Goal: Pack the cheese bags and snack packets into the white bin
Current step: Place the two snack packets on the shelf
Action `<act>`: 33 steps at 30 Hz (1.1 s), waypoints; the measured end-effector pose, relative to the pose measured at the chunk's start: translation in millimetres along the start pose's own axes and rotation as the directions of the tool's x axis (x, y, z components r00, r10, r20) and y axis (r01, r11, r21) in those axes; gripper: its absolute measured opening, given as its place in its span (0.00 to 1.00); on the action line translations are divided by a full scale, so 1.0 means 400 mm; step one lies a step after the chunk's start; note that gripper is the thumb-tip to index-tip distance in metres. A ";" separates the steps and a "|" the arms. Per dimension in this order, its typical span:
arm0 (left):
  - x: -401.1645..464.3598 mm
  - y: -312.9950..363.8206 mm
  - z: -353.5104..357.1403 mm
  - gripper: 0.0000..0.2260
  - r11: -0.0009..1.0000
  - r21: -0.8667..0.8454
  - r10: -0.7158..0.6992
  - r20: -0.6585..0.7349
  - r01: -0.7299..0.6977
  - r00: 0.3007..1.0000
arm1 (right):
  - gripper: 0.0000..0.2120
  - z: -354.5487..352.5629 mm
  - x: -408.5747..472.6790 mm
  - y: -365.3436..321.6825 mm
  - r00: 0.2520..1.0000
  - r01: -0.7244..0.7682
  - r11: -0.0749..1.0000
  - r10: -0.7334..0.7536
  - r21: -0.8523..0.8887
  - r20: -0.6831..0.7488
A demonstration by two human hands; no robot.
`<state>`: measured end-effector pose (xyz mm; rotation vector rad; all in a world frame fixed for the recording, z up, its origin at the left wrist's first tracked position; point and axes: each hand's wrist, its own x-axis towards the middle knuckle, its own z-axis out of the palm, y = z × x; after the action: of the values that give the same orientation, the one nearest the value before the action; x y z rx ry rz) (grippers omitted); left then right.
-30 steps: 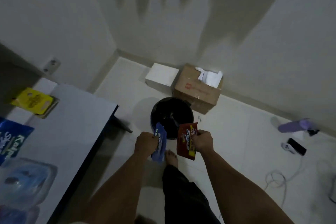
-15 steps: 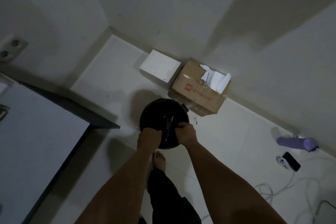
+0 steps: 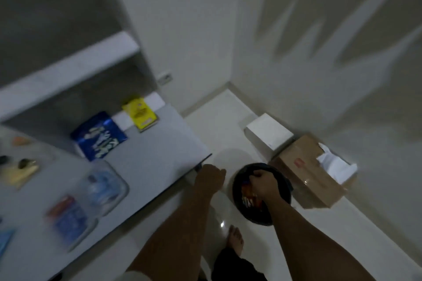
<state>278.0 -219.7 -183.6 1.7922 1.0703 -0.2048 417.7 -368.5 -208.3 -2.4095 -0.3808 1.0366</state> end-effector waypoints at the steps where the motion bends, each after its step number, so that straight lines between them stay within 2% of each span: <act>1: -0.050 0.019 -0.039 0.08 0.990 -0.103 -0.100 0.004 0.100 0.995 | 0.12 0.014 -0.019 -0.037 0.999 0.034 0.999 -0.034 -0.021 0.004; 2: -0.088 0.005 -0.083 0.12 0.993 -0.054 -0.114 -0.143 0.107 0.983 | 0.13 0.029 -0.042 -0.075 0.999 0.049 0.999 -0.049 -0.017 0.013; 3: -0.124 -0.020 -0.121 0.15 0.990 -0.090 -0.125 -0.200 0.109 0.972 | 0.15 0.044 -0.064 -0.112 0.998 0.059 0.998 -0.060 0.007 0.019; 6: -0.221 -0.101 -0.246 0.14 0.988 -0.071 -0.147 -0.250 0.134 0.957 | 0.20 0.108 -0.140 -0.216 0.989 0.149 0.989 -0.149 -0.023 0.001; 9: -0.302 -0.193 -0.362 0.11 0.983 -0.099 -0.179 -0.336 0.154 0.925 | 0.19 0.172 -0.215 -0.312 0.970 0.243 0.969 -0.243 -0.052 0.005; 12: -0.350 -0.261 -0.458 0.14 0.973 -0.168 -0.213 -0.415 0.156 0.884 | 0.19 0.215 -0.277 -0.403 0.952 0.306 0.951 -0.305 -0.046 0.022; 16: -0.377 -0.296 -0.543 0.14 0.973 -0.192 -0.207 -0.464 0.130 0.861 | 0.20 0.252 -0.297 -0.502 0.933 0.360 0.931 -0.359 -0.058 0.023; 20: -0.342 -0.325 -0.613 0.15 0.957 -0.249 -0.262 -0.509 0.151 0.820 | 0.19 0.295 -0.261 -0.576 0.925 0.380 0.922 -0.378 -0.077 0.035; 22: -0.309 -0.340 -0.645 0.18 0.950 -0.256 -0.294 -0.535 0.180 0.792 | 0.19 0.322 -0.225 -0.612 0.924 0.383 0.920 -0.380 -0.085 0.047; 25: -0.238 -0.370 -0.696 0.15 0.945 -0.228 -0.324 -0.575 0.233 0.751 | 0.19 0.367 -0.147 -0.672 0.922 0.387 0.918 -0.382 -0.085 0.071; 29: -0.119 -0.418 -0.754 0.15 0.907 -0.229 -0.420 -0.547 0.353 0.724 | 0.22 0.425 -0.007 -0.772 0.937 0.337 0.941 -0.332 -0.036 0.108; 31: -0.067 -0.436 -0.775 0.19 0.887 -0.235 -0.461 -0.507 0.398 0.728 | 0.26 0.447 0.058 -0.823 0.948 0.305 0.952 -0.303 -0.005 0.102; 33: -0.017 -0.452 -0.795 0.29 0.845 -0.274 -0.534 -0.449 0.459 0.716 | 0.31 0.466 0.113 -0.875 0.955 0.280 0.960 -0.279 0.003 0.104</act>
<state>39.9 55.3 -144.6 1.4133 1.9079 0.0378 289.3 6.4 -159.2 -2.2334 -0.7429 1.0327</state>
